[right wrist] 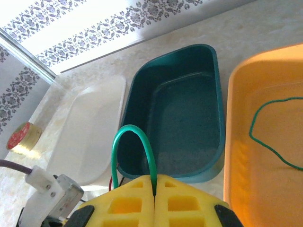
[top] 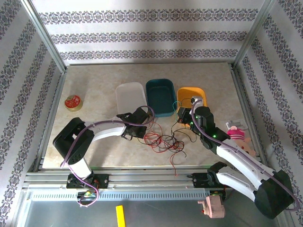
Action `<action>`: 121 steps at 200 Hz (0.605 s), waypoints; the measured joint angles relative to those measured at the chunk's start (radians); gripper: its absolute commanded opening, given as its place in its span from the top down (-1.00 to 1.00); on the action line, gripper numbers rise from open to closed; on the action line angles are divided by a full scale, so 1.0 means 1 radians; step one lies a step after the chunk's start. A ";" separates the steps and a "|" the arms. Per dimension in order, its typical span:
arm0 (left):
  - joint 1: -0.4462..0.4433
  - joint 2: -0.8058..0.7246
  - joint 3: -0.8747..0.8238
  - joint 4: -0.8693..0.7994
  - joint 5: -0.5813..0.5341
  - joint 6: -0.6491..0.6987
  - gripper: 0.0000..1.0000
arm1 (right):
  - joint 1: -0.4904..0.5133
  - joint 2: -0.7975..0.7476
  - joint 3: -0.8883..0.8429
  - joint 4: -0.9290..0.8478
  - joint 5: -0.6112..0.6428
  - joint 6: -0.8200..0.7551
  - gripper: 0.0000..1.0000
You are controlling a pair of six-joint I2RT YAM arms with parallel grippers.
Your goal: Untangle the cables
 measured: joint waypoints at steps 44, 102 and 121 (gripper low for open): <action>-0.013 -0.195 -0.049 0.083 0.129 0.095 -0.10 | 0.000 -0.023 -0.027 -0.001 0.000 0.047 1.00; -0.083 -0.211 -0.003 0.244 0.249 0.187 -0.29 | -0.032 -0.013 -0.025 -0.014 0.000 0.164 1.00; -0.115 -0.128 0.028 0.292 0.277 0.211 -0.33 | -0.048 -0.005 -0.023 -0.018 -0.003 0.222 1.00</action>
